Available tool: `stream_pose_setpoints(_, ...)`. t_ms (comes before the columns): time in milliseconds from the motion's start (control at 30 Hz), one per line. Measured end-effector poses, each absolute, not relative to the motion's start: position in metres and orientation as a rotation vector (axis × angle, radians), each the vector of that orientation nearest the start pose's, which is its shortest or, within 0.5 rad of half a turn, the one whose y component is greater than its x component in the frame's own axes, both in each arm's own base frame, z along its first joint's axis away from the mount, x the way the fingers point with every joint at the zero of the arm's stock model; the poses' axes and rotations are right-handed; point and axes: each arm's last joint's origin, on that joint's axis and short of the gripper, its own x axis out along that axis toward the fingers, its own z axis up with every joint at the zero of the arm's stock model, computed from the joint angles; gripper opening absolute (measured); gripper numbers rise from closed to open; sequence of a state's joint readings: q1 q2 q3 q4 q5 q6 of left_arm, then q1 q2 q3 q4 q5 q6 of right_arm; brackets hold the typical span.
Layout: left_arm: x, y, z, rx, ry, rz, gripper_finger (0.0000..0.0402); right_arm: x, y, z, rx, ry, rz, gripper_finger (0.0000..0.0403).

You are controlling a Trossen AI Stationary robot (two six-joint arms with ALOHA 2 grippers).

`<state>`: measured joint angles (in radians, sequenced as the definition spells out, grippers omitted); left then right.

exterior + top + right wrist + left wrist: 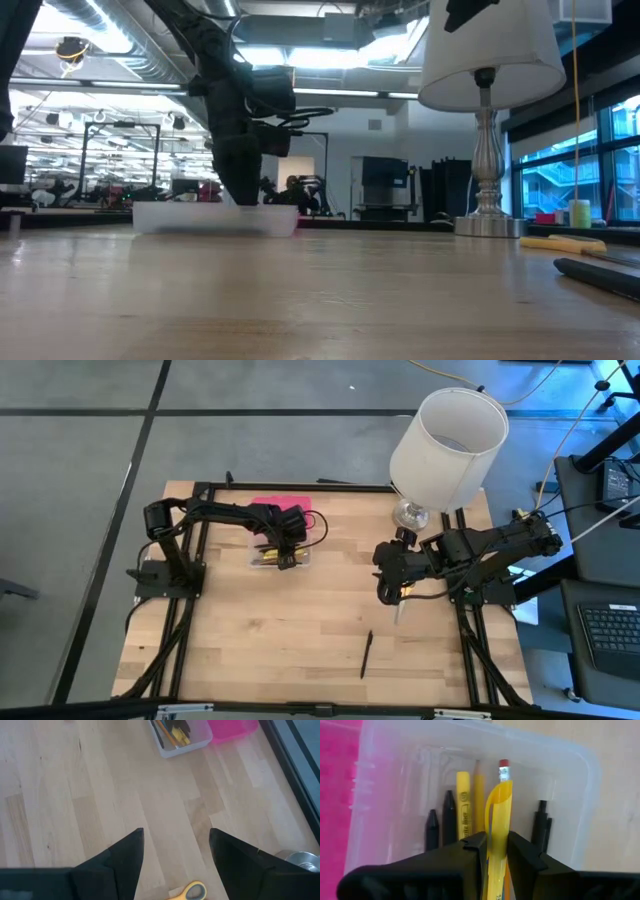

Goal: Pick & place school supplies into a supply box
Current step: Put the yellow pen into the pink supply box, then put the black pen into the pink supply box

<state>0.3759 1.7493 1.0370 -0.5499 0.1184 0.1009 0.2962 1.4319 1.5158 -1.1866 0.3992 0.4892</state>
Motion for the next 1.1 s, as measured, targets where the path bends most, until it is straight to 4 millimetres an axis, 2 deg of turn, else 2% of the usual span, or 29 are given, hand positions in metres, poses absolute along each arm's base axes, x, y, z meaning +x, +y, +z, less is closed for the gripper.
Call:
stream_pose_setpoints(433, 0.2992, 0.1157, 0.1564, -0.222, 1.242, 0.212, 0.0058, 0.2568, 0.0666, 0.3611, 0.069, 0.977, -0.339, 0.0229)
stream_pose_setpoints(1100, 0.2913, 0.115, 0.1568, -0.215, 1.321, 0.2, 0.0116, 0.2569, 0.0666, 0.361, 0.069, 0.978, -0.339, 0.0229)
